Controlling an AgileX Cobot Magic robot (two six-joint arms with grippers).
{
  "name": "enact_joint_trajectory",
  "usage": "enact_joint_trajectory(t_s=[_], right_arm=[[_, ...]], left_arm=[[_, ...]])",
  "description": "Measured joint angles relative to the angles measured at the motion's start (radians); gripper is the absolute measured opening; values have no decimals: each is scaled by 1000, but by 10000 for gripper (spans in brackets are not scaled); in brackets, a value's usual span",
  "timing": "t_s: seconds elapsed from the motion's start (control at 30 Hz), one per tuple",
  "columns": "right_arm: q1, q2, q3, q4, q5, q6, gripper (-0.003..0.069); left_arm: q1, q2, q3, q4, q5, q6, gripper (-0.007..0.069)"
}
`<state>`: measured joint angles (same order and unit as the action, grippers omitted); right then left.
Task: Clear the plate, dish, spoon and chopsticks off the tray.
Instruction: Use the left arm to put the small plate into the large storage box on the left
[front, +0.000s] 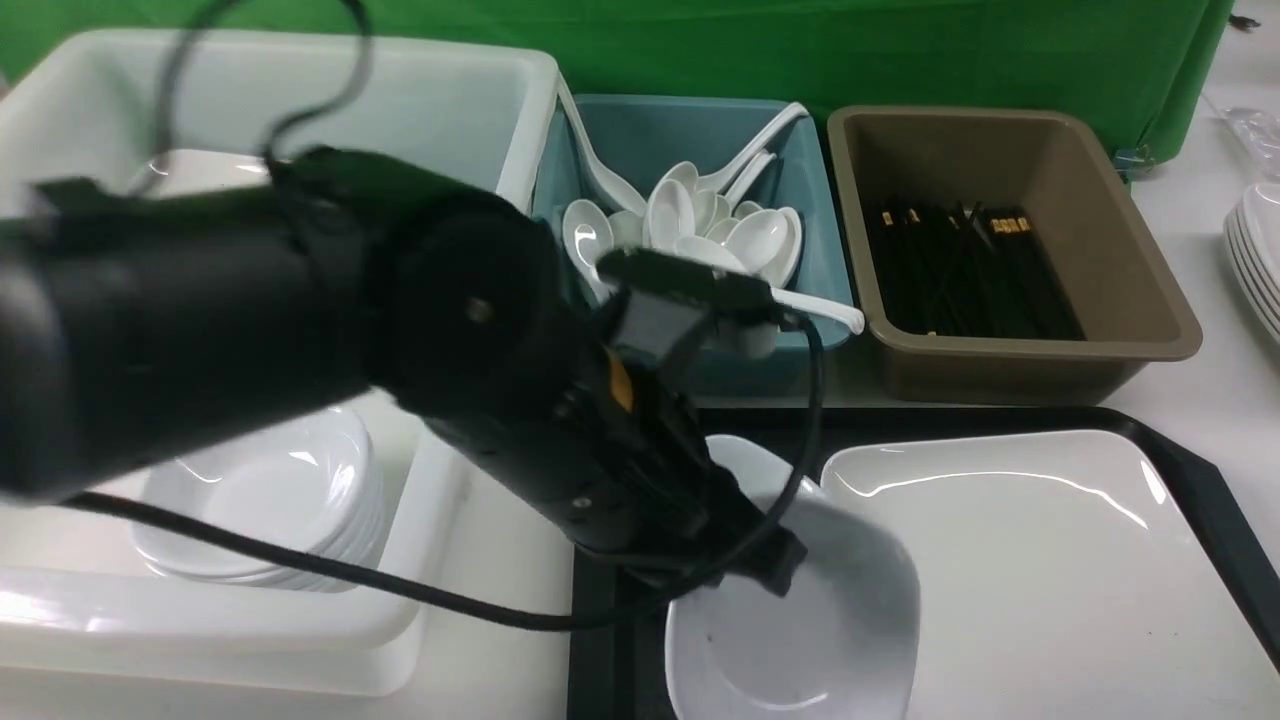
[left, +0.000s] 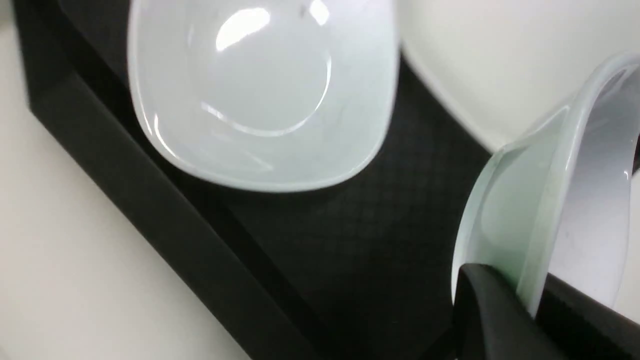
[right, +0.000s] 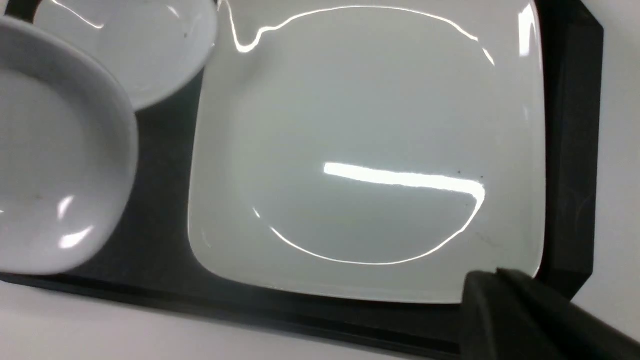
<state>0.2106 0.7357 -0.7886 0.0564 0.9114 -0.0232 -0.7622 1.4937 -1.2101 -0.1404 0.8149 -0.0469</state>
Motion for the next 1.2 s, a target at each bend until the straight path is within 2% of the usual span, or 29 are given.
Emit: enact_joint_trajectory(t_s=[0.13,0.23,0.4,0.53,0.67,0.83,1.0,1.03,1.07,1.1,1.2], right_arm=[[0,0,0,0,0,-1,22],[0,0,0,0,-3,0,22],[0,0,0,0,-4,0,22],[0,0,2,3,-4,0,22],[0,0,3,4,-5,0,22],[0,0,3,8,-9,0,22],[0,0,3,11,-16,1,22],[0,0,3,12,-16,2,22],[0,0,3,13,-17,2,22],[0,0,3,13,-17,2,22],[0,0,3,15,-23,4,22]], left_arm=[[106,-121,0,-1,15,-11,18],[291,-223,2,-1,50,-12,18],[686,-339,75,-21,65,4,18],[909,-361,215,-91,-7,37,18],[1006,-346,354,-184,-106,76,19],[1014,-304,436,-232,-203,124,64],[1014,-270,440,-248,-232,129,223],[1014,-271,440,-248,-232,130,231],[1014,-271,437,-244,-217,147,310],[1014,-272,435,-243,-213,150,318],[1014,-296,366,-143,-116,145,437]])
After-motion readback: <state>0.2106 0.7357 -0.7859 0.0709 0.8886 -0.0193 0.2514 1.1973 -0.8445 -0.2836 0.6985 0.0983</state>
